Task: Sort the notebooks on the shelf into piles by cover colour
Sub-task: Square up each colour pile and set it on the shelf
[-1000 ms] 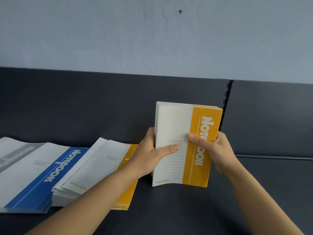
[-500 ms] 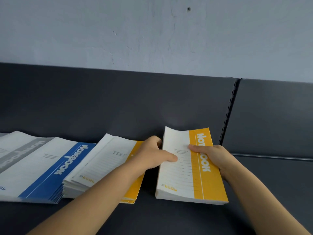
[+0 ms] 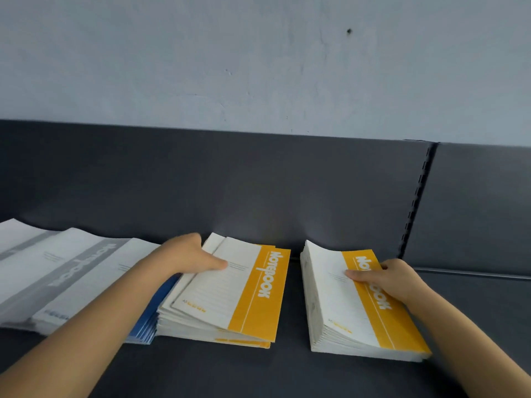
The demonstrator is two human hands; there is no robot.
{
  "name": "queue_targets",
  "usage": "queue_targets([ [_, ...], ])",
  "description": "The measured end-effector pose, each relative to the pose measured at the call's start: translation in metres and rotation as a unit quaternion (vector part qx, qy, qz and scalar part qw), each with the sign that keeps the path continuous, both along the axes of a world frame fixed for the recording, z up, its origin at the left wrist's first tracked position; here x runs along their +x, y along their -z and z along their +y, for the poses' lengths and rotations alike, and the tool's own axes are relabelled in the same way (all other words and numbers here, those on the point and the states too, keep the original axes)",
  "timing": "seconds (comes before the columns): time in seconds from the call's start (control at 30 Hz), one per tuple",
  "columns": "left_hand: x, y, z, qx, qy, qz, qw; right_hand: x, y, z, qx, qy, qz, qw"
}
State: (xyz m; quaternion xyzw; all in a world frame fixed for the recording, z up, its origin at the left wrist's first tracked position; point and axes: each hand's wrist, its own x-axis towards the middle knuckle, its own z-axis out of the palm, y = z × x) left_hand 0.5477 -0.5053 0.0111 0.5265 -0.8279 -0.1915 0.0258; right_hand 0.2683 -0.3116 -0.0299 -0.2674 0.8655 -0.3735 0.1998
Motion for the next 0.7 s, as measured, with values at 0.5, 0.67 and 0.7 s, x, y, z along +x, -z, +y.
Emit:
queue_targets([
  [0.5, -0.014, -0.002, 0.006, 0.072, 0.033, 0.008, 0.997, 0.087, -0.029, -0.039, -0.025, -0.065, 0.258, 0.964],
  [0.67, -0.012, -0.008, 0.001, 0.165, 0.040, 0.063, 0.984, 0.115, 0.008, -0.069, 0.109, -0.113, 0.235, 0.959],
  [0.7, -0.011, -0.008, 0.000, 0.184, 0.041, 0.074, 0.979, 0.115, 0.011, -0.071, 0.107, -0.111, 0.237, 0.959],
])
